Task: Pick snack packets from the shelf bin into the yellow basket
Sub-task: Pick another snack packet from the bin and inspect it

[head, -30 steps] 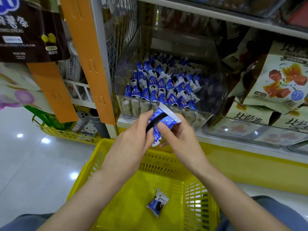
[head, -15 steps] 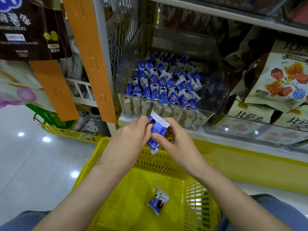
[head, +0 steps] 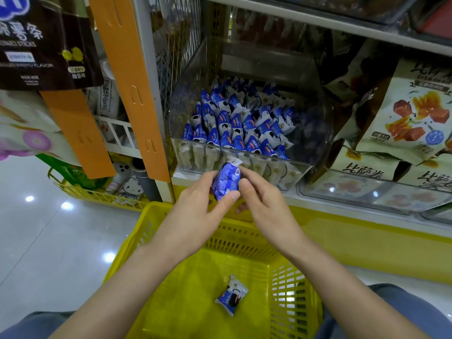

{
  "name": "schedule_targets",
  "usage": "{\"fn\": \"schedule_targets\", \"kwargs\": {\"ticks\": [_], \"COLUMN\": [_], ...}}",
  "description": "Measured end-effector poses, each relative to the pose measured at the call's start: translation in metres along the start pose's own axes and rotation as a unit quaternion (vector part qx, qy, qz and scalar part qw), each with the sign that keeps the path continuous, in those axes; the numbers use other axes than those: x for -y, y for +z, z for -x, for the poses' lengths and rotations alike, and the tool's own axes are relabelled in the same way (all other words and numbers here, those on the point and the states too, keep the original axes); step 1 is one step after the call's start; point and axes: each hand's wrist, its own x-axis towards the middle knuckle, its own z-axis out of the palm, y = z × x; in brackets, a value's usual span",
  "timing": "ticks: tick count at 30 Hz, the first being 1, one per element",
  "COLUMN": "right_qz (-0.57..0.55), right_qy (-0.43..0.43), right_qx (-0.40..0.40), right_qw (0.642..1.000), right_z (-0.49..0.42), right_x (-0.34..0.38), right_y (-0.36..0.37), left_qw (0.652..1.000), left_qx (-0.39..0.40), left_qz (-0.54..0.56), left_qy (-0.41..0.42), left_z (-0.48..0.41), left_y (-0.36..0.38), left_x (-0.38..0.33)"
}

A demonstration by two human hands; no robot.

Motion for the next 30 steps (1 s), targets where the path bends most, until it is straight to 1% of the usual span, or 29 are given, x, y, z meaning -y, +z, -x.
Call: {"fn": "schedule_targets", "kwargs": {"ticks": [3, 5, 6, 9, 11, 13, 15, 18, 22, 24, 27, 28, 30], "right_qz": [-0.016, -0.049, -0.058, -0.018, -0.018, -0.043, -0.056, -0.052, -0.080, -0.104, -0.072, -0.054, -0.044], "right_qy": [-0.020, -0.005, 0.005, 0.009, 0.011, 0.021, 0.020, 0.009, 0.003, -0.014, -0.045, -0.047, -0.049], "right_qx": [0.006, -0.018, -0.034, -0.064, -0.069, -0.079, -0.107, -0.145, -0.153, -0.125, -0.044, -0.033, -0.040], "right_qw": [1.000, 0.999, 0.998, 0.998, 0.997, 0.996, 0.992, 0.988, 0.985, 0.987, 0.995, 0.997, 0.997], "right_z": [0.002, 0.000, -0.001, -0.007, -0.009, -0.008, -0.008, -0.008, -0.008, -0.008, -0.006, -0.005, -0.004], "right_x": [0.001, 0.003, 0.005, 0.010, 0.012, 0.014, 0.013, 0.010, 0.013, 0.014, 0.016, 0.016, 0.016], "right_y": [0.002, 0.003, 0.002, -0.006, -0.010, -0.012, -0.014, -0.014, -0.011, -0.011, -0.008, -0.005, -0.004], "left_qw": [0.999, 0.997, 0.995, 0.978, 0.962, 0.954, 0.956, 0.963, 0.962, 0.947, 0.921, 0.917, 0.922], "left_qx": [0.004, 0.002, 0.016, 0.115, 0.177, 0.199, 0.185, 0.144, 0.116, 0.103, 0.058, 0.050, 0.038], "left_qz": [0.043, 0.072, 0.096, 0.175, 0.208, 0.222, 0.225, 0.226, 0.243, 0.300, 0.380, 0.389, 0.380], "left_qy": [-0.011, -0.011, -0.014, -0.017, -0.009, -0.013, -0.018, -0.034, -0.036, -0.049, -0.069, -0.072, -0.068], "left_z": [0.000, -0.002, -0.004, -0.005, -0.005, -0.006, -0.008, -0.010, -0.010, -0.010, -0.011, -0.011, -0.011], "left_y": [0.002, 0.002, 0.001, -0.003, -0.005, -0.007, -0.008, -0.008, -0.008, -0.009, -0.012, -0.012, -0.011], "left_x": [-0.001, -0.002, -0.003, -0.004, -0.004, -0.004, -0.004, -0.006, -0.012, -0.015, -0.017, -0.017, -0.019]}}
